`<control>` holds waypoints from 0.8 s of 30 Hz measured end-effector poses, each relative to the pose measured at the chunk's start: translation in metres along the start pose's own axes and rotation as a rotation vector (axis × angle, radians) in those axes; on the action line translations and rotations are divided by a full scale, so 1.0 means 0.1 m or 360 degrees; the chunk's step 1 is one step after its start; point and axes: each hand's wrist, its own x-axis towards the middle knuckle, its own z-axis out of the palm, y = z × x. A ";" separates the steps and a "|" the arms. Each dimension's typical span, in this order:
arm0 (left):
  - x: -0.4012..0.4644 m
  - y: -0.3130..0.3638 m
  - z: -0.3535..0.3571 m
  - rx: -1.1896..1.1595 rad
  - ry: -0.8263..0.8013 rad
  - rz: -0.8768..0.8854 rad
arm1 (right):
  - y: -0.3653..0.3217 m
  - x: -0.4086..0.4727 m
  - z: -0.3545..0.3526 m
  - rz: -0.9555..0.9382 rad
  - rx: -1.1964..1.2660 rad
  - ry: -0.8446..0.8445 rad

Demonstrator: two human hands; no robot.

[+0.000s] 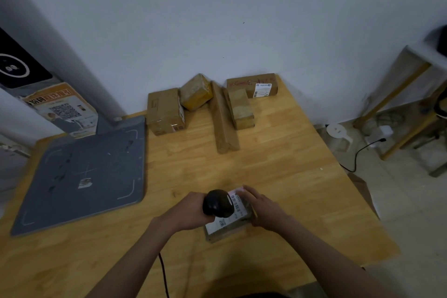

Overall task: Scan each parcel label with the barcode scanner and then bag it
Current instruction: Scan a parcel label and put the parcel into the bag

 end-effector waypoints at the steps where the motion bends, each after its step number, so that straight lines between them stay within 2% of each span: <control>1: -0.02 0.00 0.01 -0.0051 -0.0005 -0.0010 | 0.00 0.00 0.01 0.0004 0.0008 0.0002; 7: -0.07 -0.03 0.06 -0.0139 -0.0059 -0.0028 | 0.02 0.01 0.04 0.0018 0.0011 -0.0003; 24: -0.10 -0.13 0.05 -0.0047 -0.0037 -0.0059 | -0.02 -0.04 -0.01 0.0023 -0.0006 -0.0023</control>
